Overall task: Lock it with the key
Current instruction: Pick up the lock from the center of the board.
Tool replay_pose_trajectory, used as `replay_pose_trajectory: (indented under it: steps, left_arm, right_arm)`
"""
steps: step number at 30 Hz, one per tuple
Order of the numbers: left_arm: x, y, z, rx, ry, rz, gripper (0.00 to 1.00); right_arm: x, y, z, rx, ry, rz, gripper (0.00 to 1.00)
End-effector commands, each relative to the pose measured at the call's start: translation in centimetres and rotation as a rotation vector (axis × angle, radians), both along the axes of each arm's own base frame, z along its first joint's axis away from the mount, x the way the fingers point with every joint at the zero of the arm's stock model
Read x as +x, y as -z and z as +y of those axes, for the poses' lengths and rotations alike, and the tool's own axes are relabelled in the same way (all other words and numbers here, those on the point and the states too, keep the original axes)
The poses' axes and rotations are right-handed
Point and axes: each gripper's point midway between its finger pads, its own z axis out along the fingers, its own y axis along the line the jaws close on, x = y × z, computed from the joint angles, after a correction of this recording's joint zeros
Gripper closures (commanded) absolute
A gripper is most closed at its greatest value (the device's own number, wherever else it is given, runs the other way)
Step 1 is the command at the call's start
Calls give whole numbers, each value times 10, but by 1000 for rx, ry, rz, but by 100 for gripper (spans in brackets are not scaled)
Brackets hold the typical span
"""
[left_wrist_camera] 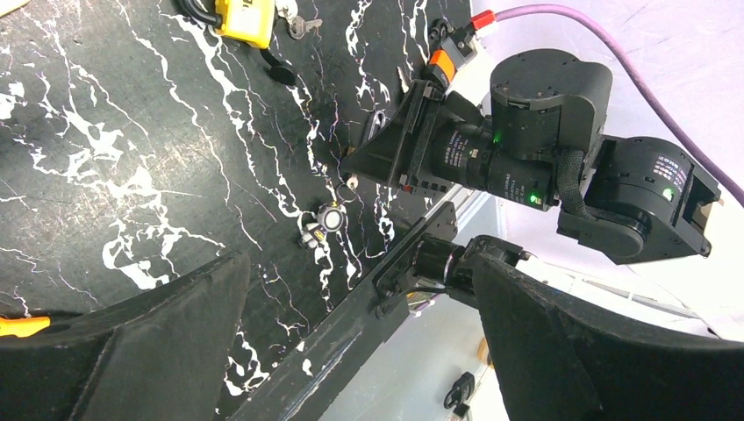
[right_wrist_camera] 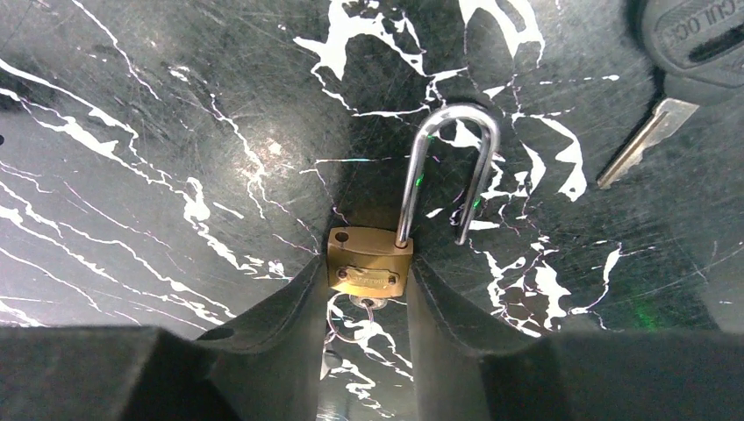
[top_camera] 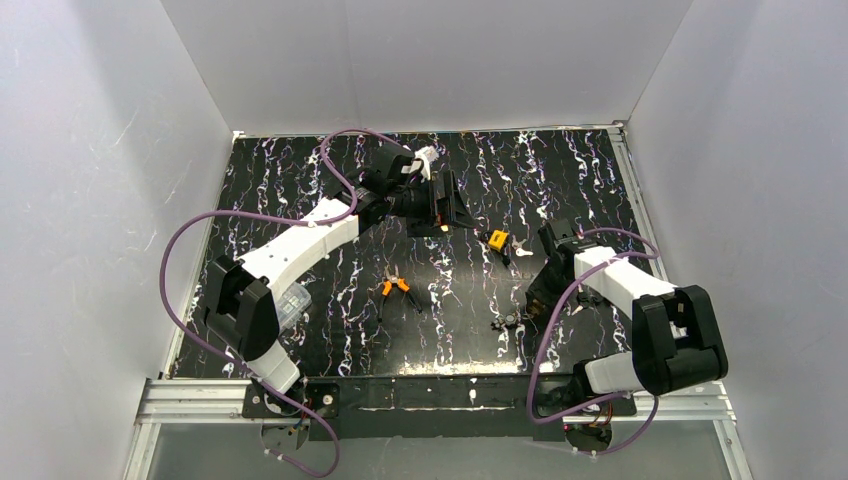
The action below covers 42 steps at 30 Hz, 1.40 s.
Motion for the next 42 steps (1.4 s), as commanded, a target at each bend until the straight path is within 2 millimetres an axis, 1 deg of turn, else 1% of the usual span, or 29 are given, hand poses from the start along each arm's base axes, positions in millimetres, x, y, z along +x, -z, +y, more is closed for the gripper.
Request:
replay_pose_trajectory:
  steps: [1,3,5,6,8,10,12,14,16,17,18,19,22,23,25,29,32,35,37,42]
  left_arm:
    - [-6,-16,10,-8,0,-40,2]
    - [-6,-15,12,-5,-2,-38,2]
    - [-7,-13,14,0,-3,-37,2]
    - [-7,-12,15,3,-2,-37,2]
    - [-6,-12,17,10,2,-40,2]
    - [-7,-15,18,9,22,-51,2]
    - [-10,-22,18,3,62,-68,2]
    - [-13,-30,17,-8,107,-98,2]
    - [-18,-40,16,-21,163,-126,2]
    - [-19,-46,16,-28,185,-143,2]
    - [-21,-55,15,-42,215,-175,2]
    - [-24,-62,14,-53,248,-201,3]
    - [-31,-80,14,-79,323,-262,4]
    - [-35,-88,13,-101,359,-283,6]
    - [-45,-103,12,-150,428,-317,9]
    - [-64,-127,9,-264,538,-326,18]
    - [-77,-144,7,-346,611,-328,24]
    - [-90,-165,8,-432,676,-343,29]
    - [-99,-178,10,-487,715,-347,30]
    - [-120,-213,17,-627,800,-432,31]
  right_arm:
    - [8,2,0,-28,-14,-37,73]
    - [10,-2,5,-13,-40,-68,88]
    - [14,-11,10,8,-68,-112,97]
    - [17,-18,14,24,-91,-143,99]
    - [25,-35,23,68,-140,-212,99]
    - [33,-58,36,127,-224,-301,99]
    - [38,-86,53,216,-322,-396,99]
    - [39,-116,74,325,-434,-498,99]
    - [36,-150,97,457,-557,-603,99]
    - [32,-164,105,511,-607,-634,99]
    - [23,-183,118,602,-688,-674,99]
    - [17,-199,125,659,-738,-705,99]
    - [-5,-238,139,808,-877,-774,99]
    - [-14,-257,143,865,-936,-809,99]
    - [-35,-290,148,967,-1049,-865,99]
    - [-68,-334,149,1123,-1204,-903,99]
    - [-89,-359,146,1208,-1295,-929,99]
    - [-105,-375,144,1252,-1358,-948,99]
    - [-111,-383,143,1266,-1395,-962,99]
    - [-118,-394,144,1284,-1431,-965,99]
